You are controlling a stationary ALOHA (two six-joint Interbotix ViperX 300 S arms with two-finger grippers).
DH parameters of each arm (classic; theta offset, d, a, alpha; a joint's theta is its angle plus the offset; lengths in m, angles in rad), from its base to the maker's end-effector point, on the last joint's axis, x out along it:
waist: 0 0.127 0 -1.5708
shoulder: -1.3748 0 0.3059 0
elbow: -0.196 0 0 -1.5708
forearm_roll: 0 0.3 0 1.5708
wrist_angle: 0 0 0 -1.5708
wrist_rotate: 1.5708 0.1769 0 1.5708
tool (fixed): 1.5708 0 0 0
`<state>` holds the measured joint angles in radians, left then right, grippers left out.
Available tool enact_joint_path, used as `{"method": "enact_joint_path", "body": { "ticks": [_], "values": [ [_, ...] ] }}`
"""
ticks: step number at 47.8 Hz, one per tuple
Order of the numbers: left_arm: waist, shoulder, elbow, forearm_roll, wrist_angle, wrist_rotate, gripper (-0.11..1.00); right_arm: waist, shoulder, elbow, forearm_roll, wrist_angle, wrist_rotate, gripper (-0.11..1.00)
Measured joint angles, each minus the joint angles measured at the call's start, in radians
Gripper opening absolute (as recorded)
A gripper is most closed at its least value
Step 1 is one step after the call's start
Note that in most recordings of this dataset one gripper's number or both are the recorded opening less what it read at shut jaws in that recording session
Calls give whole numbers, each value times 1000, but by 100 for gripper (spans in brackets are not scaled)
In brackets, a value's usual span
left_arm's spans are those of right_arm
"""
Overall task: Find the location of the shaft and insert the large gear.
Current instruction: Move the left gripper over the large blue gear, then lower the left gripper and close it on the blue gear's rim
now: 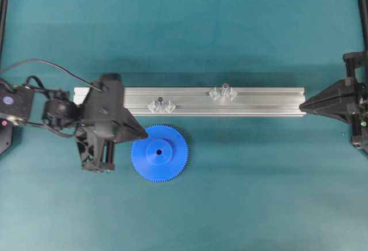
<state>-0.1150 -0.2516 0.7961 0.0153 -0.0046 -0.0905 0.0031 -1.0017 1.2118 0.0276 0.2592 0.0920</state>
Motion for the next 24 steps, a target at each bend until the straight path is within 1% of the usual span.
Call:
{"method": "enact_joint_path", "body": {
  "ticks": [3,6,13,16,17,20,24],
  "values": [
    [-5,20,-5,0,17,0,9,0,0,0,2,6,0,3],
    [-8,41,-11,0,34,0,23,0,2,0,2,12,0,3],
    [-14,94,-34,0,54,-2,66,2,3,0,0,18,0,3],
    [-15,120,-51,0,60,-12,83,0,3,0,2,21,0,3],
    [-15,129,-55,0,60,-14,87,0,3,0,2,21,0,3],
    [-15,158,-69,0,64,-28,94,0,3,0,2,21,0,3],
    [-17,199,-84,0,77,-41,94,2,3,0,2,23,0,3]
  ]
}}
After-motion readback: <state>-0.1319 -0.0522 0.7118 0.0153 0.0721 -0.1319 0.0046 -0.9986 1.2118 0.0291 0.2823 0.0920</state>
